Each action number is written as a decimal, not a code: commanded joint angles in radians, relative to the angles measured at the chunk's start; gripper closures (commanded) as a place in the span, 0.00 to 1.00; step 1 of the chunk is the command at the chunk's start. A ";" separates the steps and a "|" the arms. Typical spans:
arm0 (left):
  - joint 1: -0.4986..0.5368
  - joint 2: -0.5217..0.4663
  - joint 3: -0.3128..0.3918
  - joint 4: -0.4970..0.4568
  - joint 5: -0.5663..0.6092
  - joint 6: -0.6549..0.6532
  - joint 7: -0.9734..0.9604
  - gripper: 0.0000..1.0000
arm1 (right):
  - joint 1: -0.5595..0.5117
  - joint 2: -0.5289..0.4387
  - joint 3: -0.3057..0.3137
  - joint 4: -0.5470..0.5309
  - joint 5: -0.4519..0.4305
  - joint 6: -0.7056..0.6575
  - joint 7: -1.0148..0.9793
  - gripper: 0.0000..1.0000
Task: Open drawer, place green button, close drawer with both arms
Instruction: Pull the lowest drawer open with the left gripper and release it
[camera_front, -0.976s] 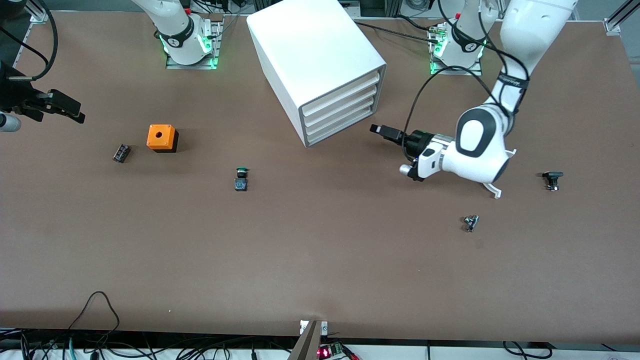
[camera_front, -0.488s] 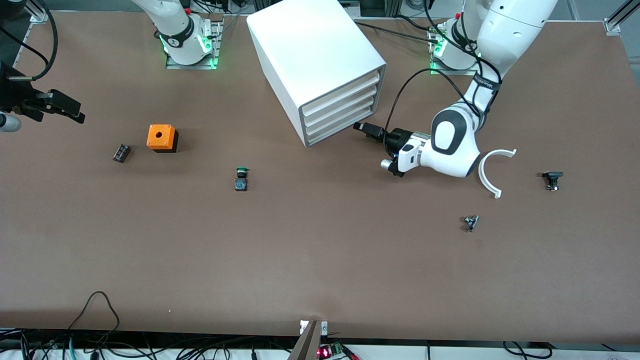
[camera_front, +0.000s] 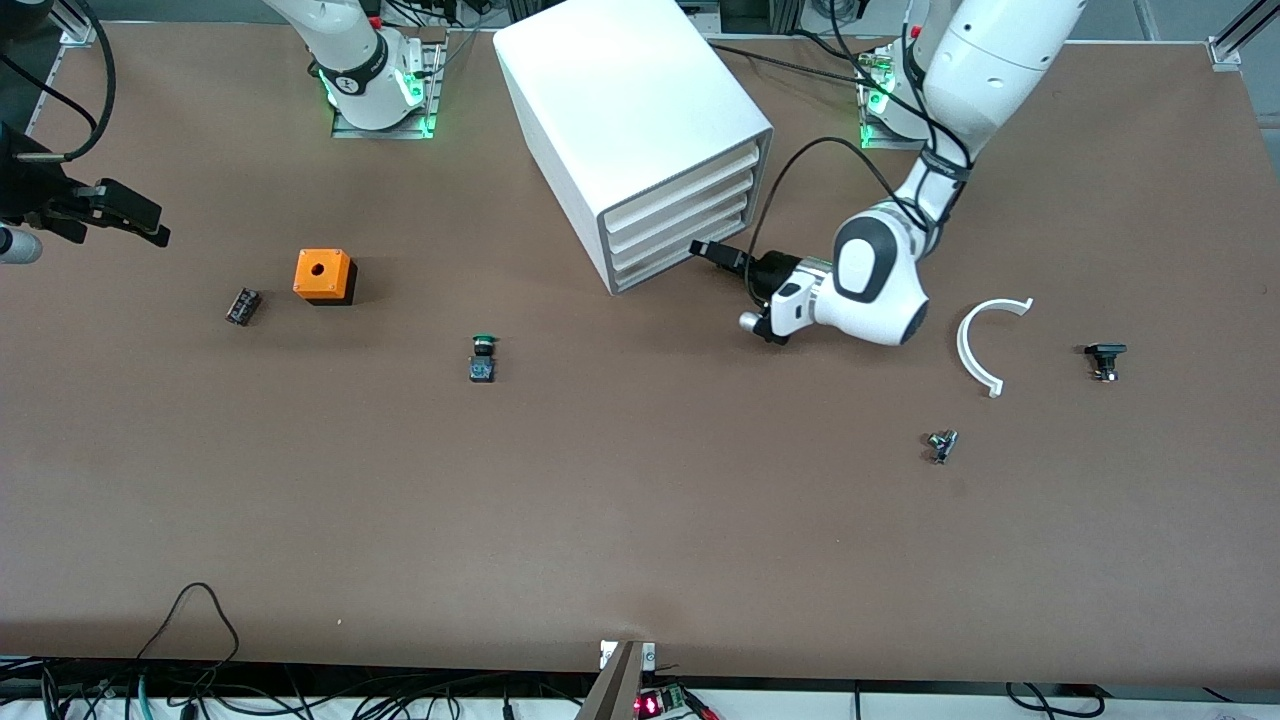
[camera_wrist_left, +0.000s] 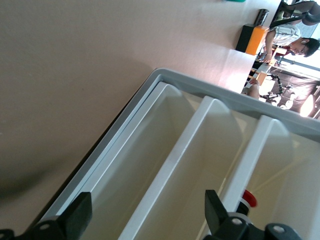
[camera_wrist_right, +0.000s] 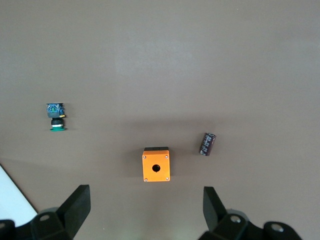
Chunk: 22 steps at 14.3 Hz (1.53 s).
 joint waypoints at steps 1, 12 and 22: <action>-0.022 -0.008 -0.016 -0.036 -0.046 0.045 0.027 0.11 | -0.003 -0.003 0.001 0.003 -0.006 -0.002 -0.004 0.00; -0.024 -0.011 -0.014 -0.050 -0.045 0.061 0.027 1.00 | -0.003 0.003 -0.010 0.004 -0.005 -0.002 -0.004 0.00; 0.037 -0.067 0.053 -0.013 -0.006 0.183 0.012 0.00 | -0.001 0.001 -0.010 0.006 -0.002 -0.002 -0.004 0.00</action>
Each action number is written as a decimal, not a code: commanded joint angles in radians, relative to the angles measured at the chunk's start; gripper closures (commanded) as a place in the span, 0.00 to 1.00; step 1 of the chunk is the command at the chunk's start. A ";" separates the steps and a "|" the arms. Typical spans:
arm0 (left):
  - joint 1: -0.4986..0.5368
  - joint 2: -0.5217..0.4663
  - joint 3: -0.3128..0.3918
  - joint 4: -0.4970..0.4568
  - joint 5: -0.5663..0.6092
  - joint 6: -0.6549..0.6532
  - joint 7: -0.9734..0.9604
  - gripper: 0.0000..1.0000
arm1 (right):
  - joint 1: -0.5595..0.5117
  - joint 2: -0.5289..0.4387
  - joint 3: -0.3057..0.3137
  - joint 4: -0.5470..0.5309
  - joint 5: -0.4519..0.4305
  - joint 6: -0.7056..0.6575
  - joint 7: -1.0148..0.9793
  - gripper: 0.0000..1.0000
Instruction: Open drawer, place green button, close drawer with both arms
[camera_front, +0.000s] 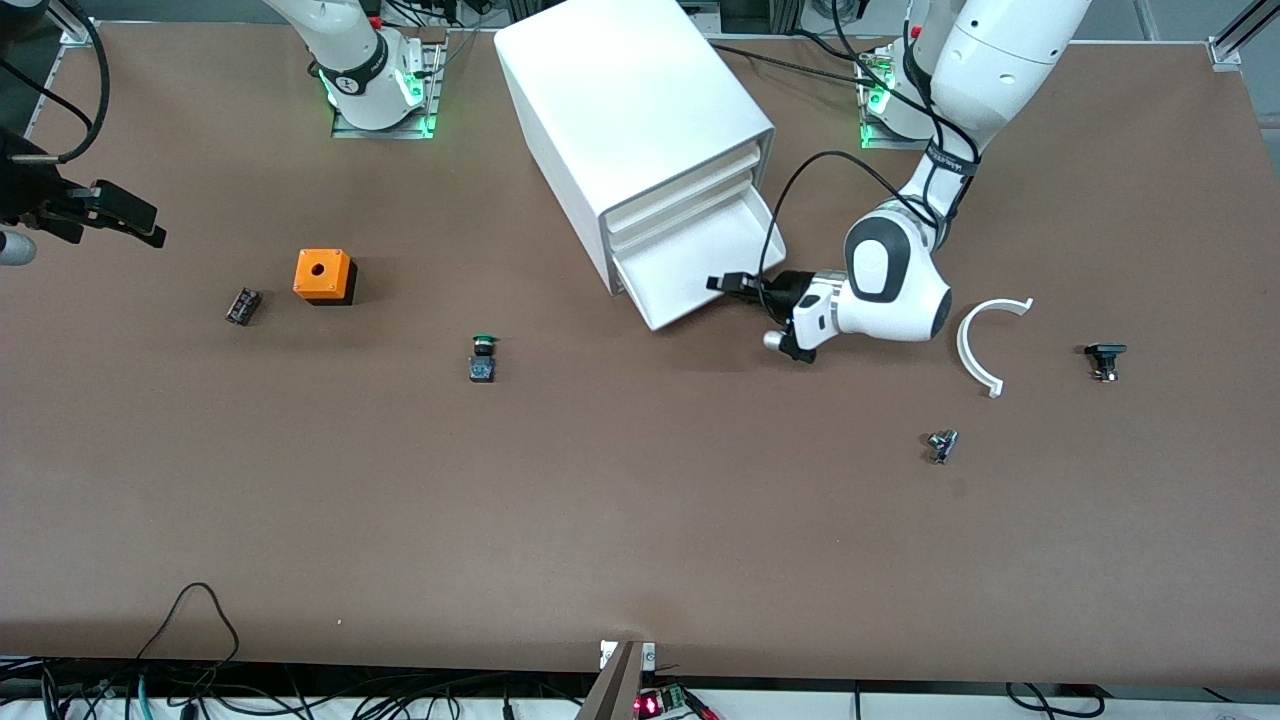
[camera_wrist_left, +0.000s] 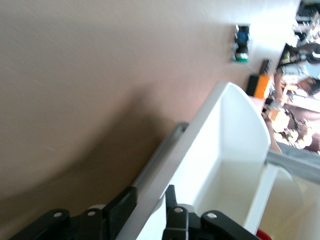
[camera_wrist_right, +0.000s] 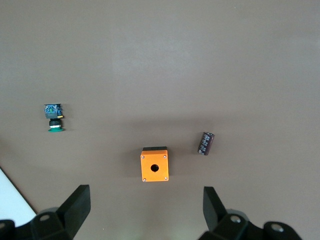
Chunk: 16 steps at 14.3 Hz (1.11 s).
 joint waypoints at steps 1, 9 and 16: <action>0.030 -0.066 0.003 -0.007 0.027 0.043 -0.030 0.00 | -0.003 -0.001 0.000 0.006 -0.002 -0.002 -0.004 0.00; 0.304 -0.413 0.003 -0.008 0.377 0.082 -0.030 0.00 | -0.001 -0.001 0.000 0.006 -0.002 -0.002 -0.004 0.00; 0.349 -0.583 0.048 0.141 0.908 -0.179 -0.166 0.00 | -0.003 0.000 0.000 0.006 -0.003 -0.002 -0.005 0.00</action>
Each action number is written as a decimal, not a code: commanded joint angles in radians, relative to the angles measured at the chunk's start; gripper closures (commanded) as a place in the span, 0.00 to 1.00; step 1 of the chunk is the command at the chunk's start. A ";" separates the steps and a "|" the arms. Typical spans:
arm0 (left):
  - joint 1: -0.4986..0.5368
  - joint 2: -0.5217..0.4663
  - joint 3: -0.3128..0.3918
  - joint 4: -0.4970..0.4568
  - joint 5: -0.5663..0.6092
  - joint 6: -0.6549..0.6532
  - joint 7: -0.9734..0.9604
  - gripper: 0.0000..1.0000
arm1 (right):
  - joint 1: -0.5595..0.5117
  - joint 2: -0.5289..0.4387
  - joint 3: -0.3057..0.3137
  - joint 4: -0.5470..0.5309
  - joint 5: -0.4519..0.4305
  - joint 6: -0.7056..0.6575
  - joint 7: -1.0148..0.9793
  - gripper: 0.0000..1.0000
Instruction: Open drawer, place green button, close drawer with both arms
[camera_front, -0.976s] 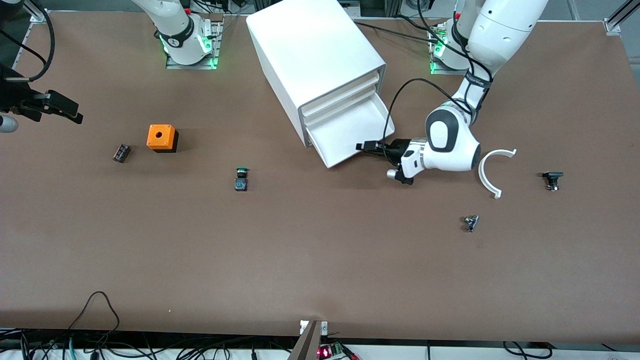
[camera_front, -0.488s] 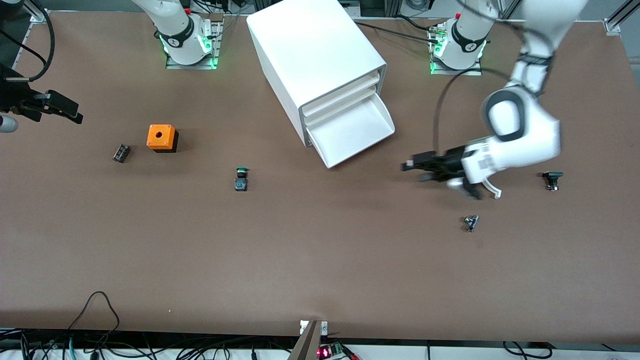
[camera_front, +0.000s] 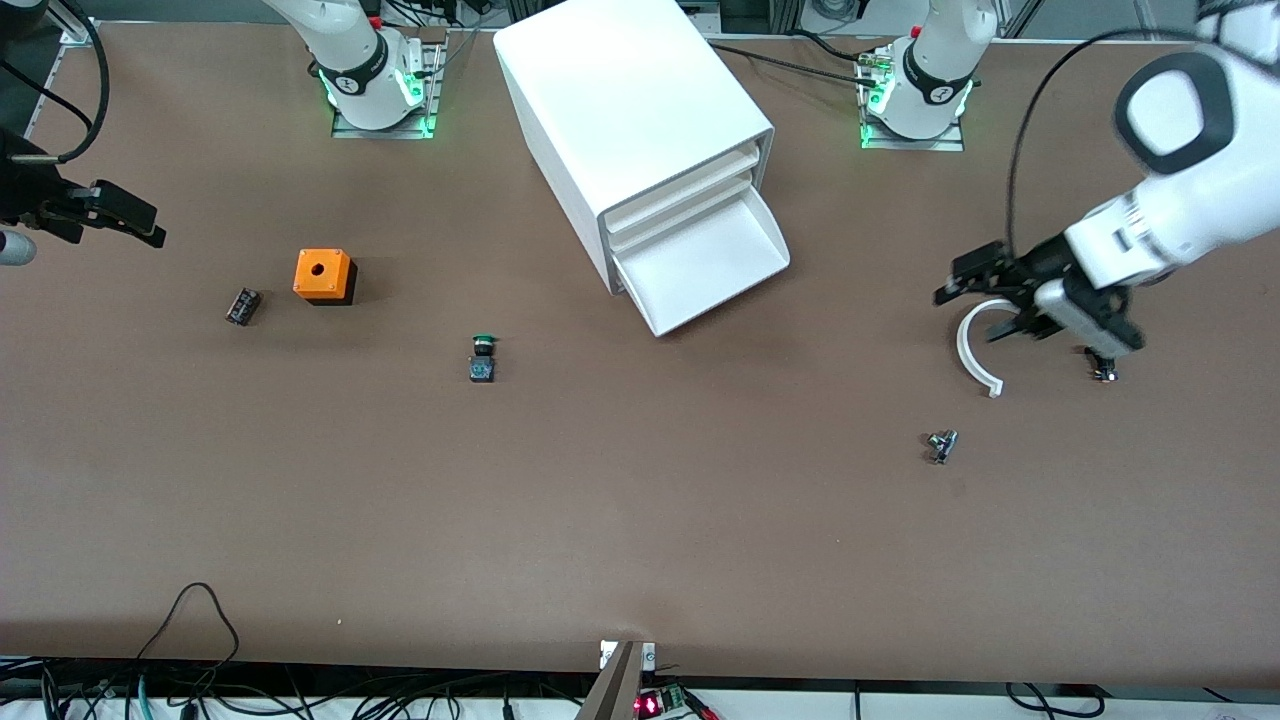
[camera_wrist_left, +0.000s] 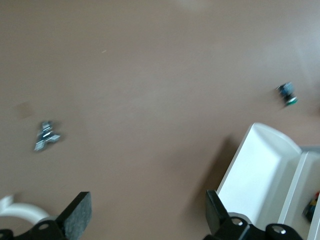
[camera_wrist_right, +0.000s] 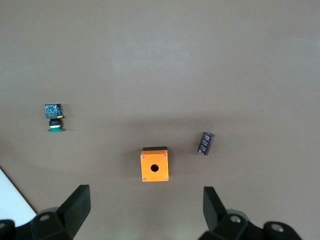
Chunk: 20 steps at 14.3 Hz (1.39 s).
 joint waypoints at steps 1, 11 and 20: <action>0.003 -0.020 0.003 0.121 0.203 -0.134 -0.123 0.00 | -0.003 0.000 0.000 0.006 -0.003 -0.002 -0.004 0.00; -0.017 -0.093 -0.008 0.215 0.518 -0.299 -0.398 0.00 | -0.001 0.000 0.000 0.006 0.002 -0.002 -0.004 0.00; -0.018 -0.078 -0.002 0.237 0.516 -0.300 -0.403 0.00 | 0.023 0.086 0.010 0.034 0.008 0.027 -0.013 0.00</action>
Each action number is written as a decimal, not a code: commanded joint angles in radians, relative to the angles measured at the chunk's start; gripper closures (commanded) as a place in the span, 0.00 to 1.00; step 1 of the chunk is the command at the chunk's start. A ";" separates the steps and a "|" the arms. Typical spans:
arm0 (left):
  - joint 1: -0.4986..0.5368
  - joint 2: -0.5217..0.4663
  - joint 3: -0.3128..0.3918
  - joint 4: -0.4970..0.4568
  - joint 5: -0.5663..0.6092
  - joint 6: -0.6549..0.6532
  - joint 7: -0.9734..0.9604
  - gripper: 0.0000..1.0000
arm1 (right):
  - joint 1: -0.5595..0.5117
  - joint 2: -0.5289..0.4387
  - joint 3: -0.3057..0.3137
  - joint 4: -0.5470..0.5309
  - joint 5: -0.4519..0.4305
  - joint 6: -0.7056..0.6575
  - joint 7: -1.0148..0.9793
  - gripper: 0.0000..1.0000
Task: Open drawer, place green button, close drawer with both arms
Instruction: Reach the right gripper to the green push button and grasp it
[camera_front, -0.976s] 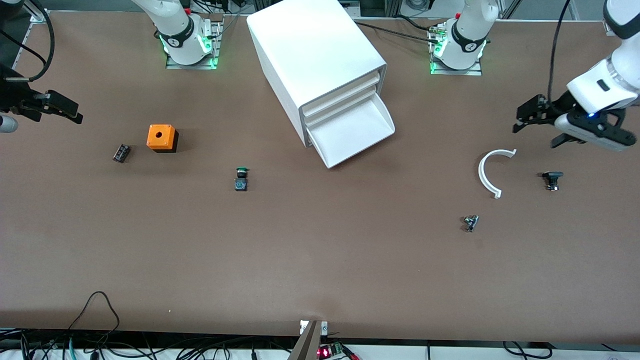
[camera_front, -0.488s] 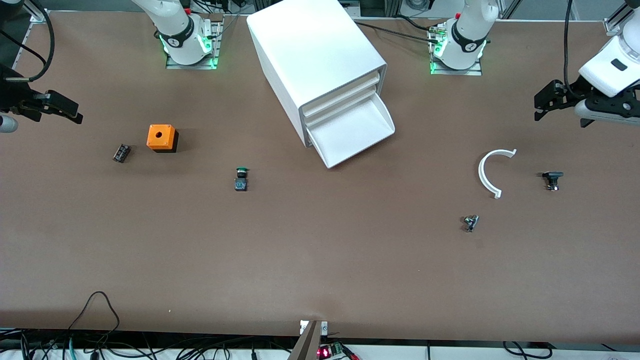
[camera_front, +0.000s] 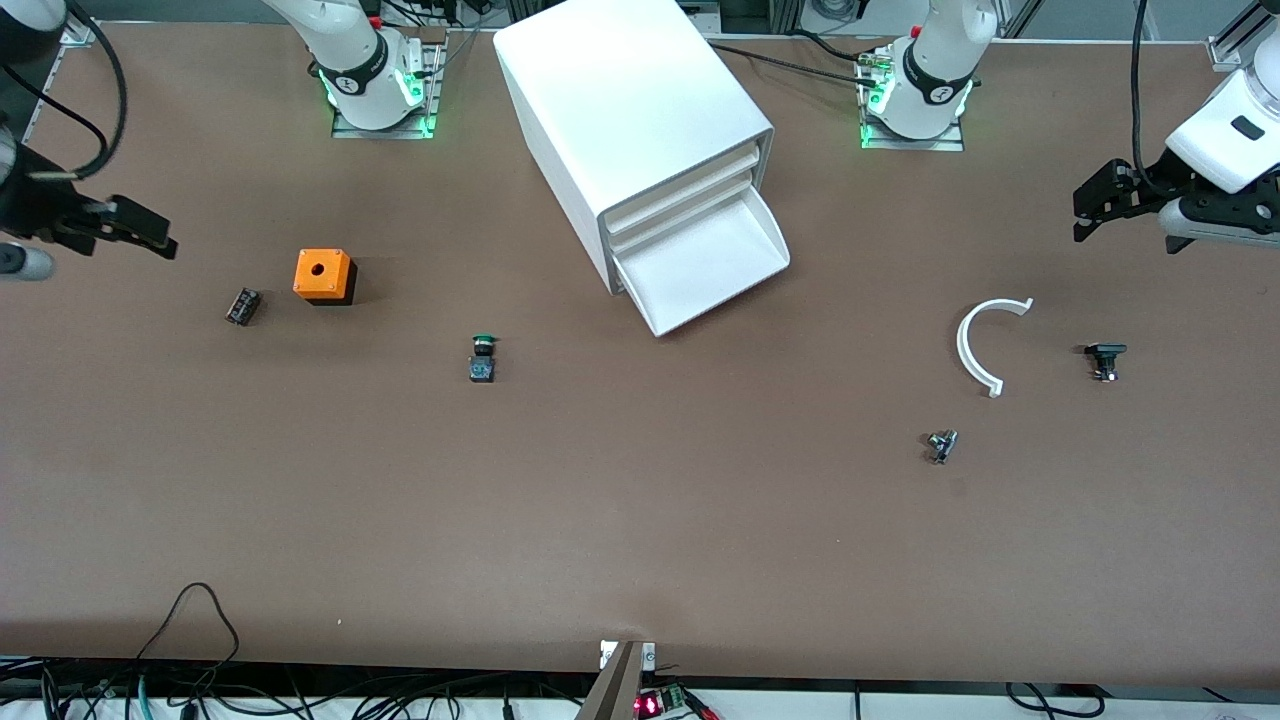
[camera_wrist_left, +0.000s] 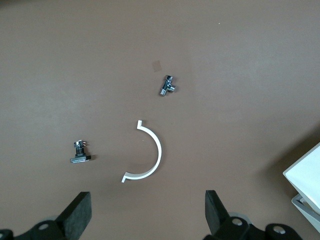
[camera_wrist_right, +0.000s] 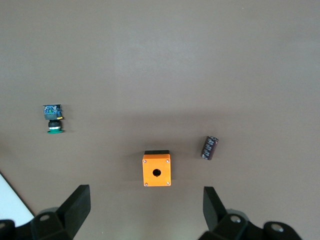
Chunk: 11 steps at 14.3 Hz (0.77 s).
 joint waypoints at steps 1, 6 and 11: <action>-0.005 0.019 0.004 0.044 0.025 -0.024 -0.014 0.00 | 0.011 0.048 0.001 0.037 0.008 -0.001 -0.013 0.00; -0.005 0.028 0.006 0.056 0.024 -0.024 -0.012 0.00 | 0.098 0.150 0.003 0.037 0.120 0.031 -0.002 0.00; -0.004 0.036 0.015 0.056 0.019 -0.024 -0.004 0.00 | 0.187 0.244 0.003 0.037 0.108 0.109 0.008 0.00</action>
